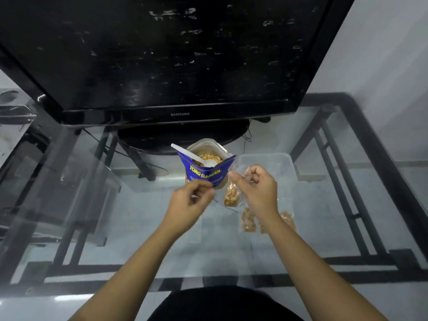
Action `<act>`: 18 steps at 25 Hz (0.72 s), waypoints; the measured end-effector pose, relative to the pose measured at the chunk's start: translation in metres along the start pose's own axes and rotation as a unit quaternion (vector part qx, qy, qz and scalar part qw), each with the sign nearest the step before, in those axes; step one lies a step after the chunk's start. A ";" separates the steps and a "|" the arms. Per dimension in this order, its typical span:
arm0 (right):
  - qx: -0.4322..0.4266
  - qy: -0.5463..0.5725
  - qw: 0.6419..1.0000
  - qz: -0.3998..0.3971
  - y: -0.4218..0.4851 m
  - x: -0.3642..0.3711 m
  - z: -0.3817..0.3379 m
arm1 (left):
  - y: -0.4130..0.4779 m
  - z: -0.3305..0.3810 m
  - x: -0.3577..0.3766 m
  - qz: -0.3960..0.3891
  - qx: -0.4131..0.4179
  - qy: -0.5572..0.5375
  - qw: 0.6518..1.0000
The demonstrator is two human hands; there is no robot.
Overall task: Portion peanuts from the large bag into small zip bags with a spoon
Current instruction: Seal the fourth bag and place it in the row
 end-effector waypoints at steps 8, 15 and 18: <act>0.127 -0.042 0.986 -0.101 -0.015 0.006 0.071 | -0.023 -0.070 0.074 -0.086 -0.201 -0.168 0.961; 0.086 -0.163 0.973 -0.136 -0.001 -0.001 0.104 | -0.029 -0.116 0.092 -0.041 -0.277 -0.087 0.956; 0.007 -0.286 0.949 -0.130 0.005 0.003 0.108 | -0.024 -0.116 0.094 -0.016 -0.232 0.020 0.972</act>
Point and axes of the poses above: each hand's wrist, its own y-axis towards the middle knuckle, its own x-axis out of the palm, z = x × y, the point moved 9 cm from there along y, towards the middle knuckle, and after that the axes turned 2 degrees about y, right-handed, at the moved point
